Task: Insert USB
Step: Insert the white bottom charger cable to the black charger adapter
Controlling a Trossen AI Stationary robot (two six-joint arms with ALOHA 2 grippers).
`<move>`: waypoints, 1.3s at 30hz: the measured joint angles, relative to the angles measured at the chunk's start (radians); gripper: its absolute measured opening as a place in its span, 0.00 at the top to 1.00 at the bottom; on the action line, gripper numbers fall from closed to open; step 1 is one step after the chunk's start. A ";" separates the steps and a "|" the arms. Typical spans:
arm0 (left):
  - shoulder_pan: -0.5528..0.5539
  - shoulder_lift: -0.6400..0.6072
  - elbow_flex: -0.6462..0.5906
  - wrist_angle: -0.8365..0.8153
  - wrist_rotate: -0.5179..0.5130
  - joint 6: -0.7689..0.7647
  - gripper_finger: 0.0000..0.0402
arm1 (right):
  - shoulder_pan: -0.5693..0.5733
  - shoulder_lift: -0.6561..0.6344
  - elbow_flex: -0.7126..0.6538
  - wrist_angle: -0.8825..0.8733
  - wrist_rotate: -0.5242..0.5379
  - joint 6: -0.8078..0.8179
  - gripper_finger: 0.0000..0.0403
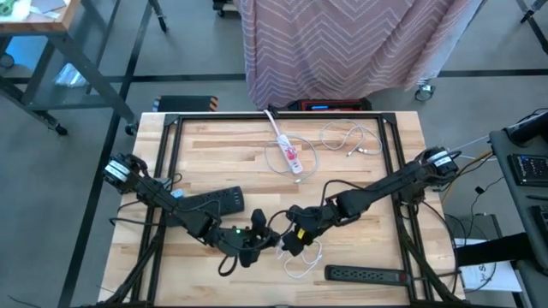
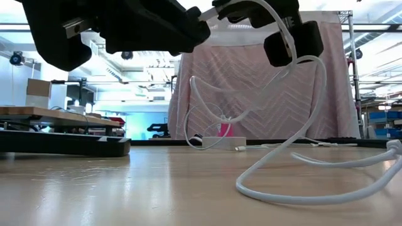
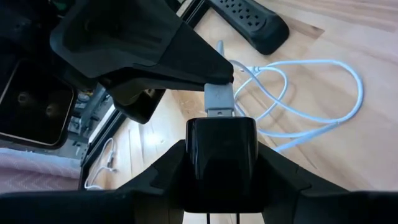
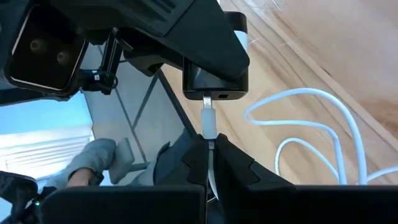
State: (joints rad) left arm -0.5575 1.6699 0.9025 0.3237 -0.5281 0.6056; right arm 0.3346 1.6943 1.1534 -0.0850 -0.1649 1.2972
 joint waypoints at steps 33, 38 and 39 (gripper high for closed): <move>-0.005 0.008 -0.004 0.057 -0.017 0.046 0.68 | -0.095 0.006 -0.001 0.026 -0.079 -0.083 1.00; -0.005 0.026 -0.001 0.069 -0.010 0.049 0.68 | -0.112 0.021 -0.001 0.029 -0.101 -0.113 1.00; -0.005 0.032 0.000 0.067 -0.010 0.050 0.68 | -0.112 0.024 -0.001 0.026 -0.102 -0.115 1.00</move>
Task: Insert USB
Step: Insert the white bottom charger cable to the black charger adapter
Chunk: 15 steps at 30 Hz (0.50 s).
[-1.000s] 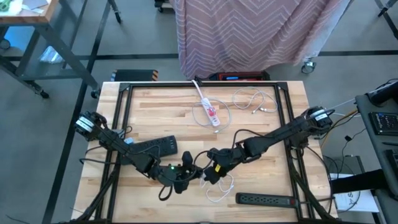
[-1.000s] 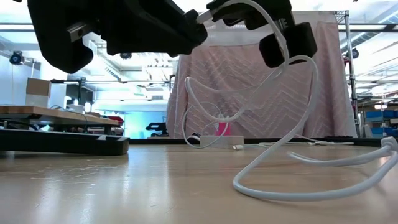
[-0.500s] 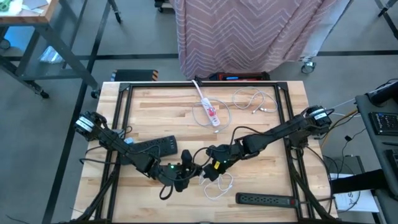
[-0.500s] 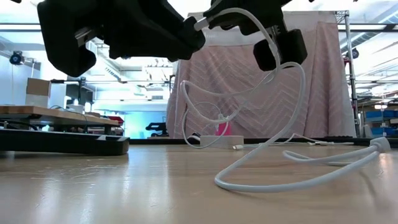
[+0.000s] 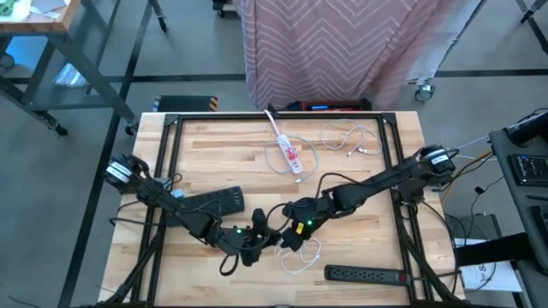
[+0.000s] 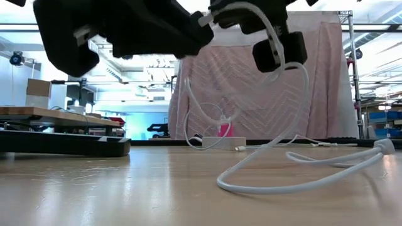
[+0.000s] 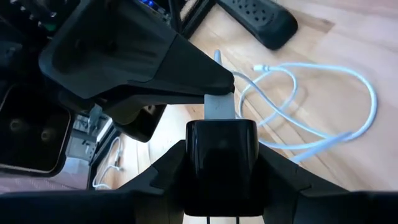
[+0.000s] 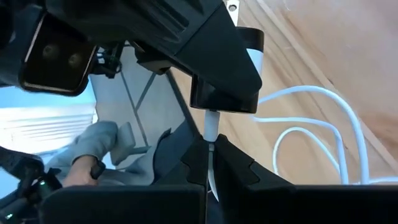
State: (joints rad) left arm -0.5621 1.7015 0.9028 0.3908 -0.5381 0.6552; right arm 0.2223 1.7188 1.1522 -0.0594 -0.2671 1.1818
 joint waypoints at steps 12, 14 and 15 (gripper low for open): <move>-0.006 -0.058 -0.007 -0.086 -0.084 -0.101 0.68 | 0.000 -0.007 0.006 0.014 0.061 -0.188 0.88; -0.006 -0.095 -0.007 -0.126 -0.088 -0.146 0.68 | 0.002 -0.025 0.006 0.020 0.079 -0.217 0.83; -0.006 -0.113 -0.007 -0.143 -0.086 -0.167 0.68 | 0.004 -0.039 0.006 0.016 0.090 -0.235 0.80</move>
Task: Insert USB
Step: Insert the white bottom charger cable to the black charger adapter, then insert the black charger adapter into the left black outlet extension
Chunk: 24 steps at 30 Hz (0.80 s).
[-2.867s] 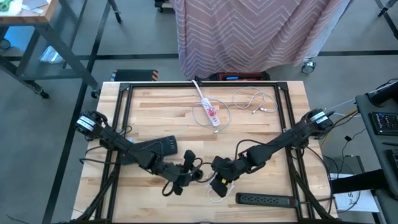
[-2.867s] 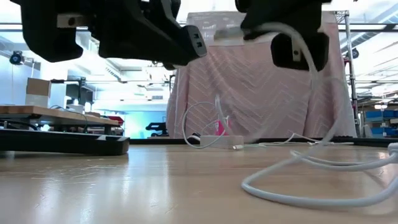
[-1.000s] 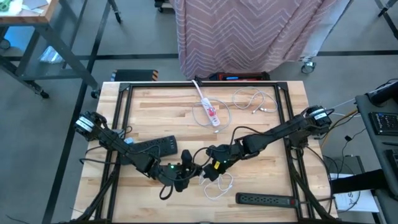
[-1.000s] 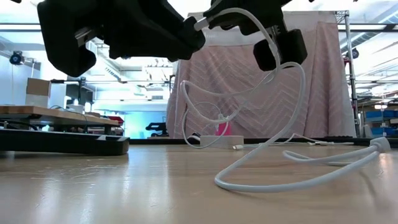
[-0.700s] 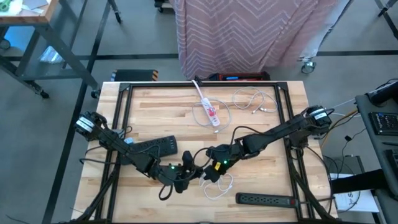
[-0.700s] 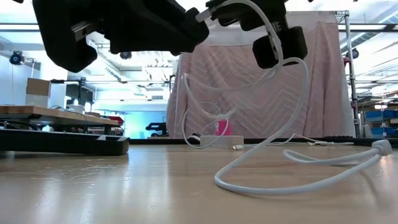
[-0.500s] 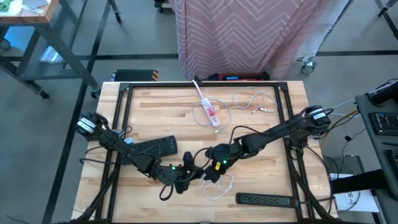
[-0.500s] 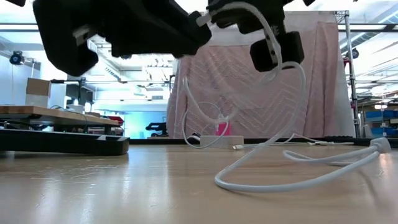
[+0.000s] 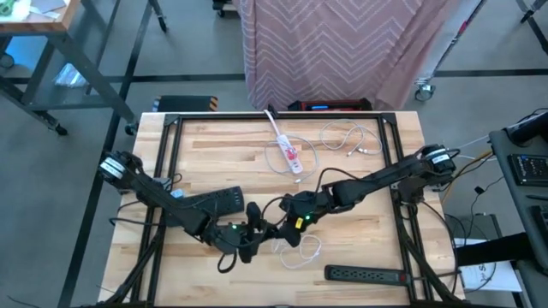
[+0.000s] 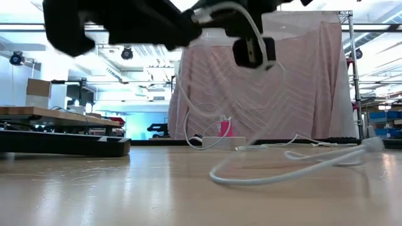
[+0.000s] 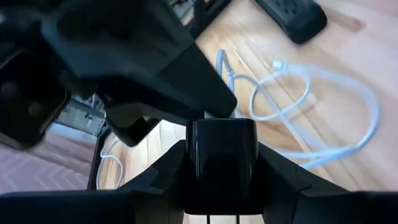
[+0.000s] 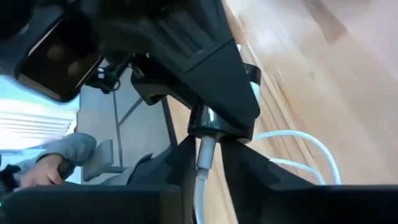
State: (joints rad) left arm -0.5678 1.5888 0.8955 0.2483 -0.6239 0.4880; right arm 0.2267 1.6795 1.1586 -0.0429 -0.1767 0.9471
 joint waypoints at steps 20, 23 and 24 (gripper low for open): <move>0.006 -0.369 0.000 -0.097 0.012 -0.155 0.68 | 0.161 -0.403 -0.007 -0.071 0.686 -0.759 0.60; 0.006 -0.369 -0.001 -0.096 0.011 -0.175 0.68 | 0.160 -0.413 -0.007 -0.078 0.682 -0.776 0.61; 0.006 -0.365 -0.002 -0.096 0.011 -0.173 0.68 | 0.159 -0.413 -0.007 -0.078 0.682 -0.776 0.61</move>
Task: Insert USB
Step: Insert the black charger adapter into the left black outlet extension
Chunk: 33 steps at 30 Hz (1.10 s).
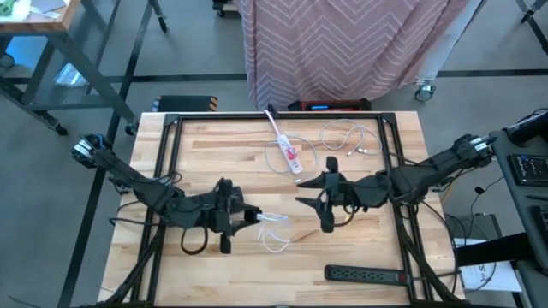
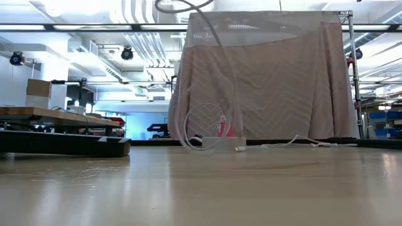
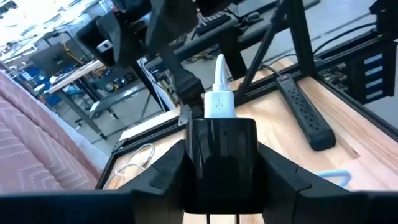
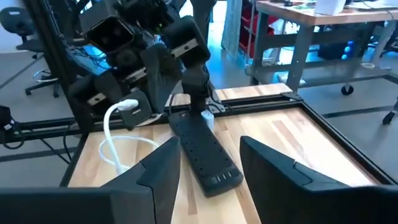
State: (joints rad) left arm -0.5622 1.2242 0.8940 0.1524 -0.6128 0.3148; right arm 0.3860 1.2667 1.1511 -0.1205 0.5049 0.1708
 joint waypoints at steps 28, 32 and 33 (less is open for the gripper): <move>0.037 0.040 0.026 0.085 0.092 -0.007 0.68 | -0.025 0.005 0.003 0.057 -0.007 -0.014 0.76; 0.044 0.040 0.026 0.086 0.092 -0.010 0.68 | -0.025 0.005 0.003 0.057 -0.007 -0.014 0.78; 0.044 0.040 0.026 0.085 0.092 -0.011 0.68 | -0.025 0.005 0.003 0.057 -0.007 -0.014 0.78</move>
State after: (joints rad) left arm -0.5179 1.2644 0.9199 0.2379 -0.5212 0.3042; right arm 0.3611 1.2720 1.1542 -0.0635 0.4980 0.1570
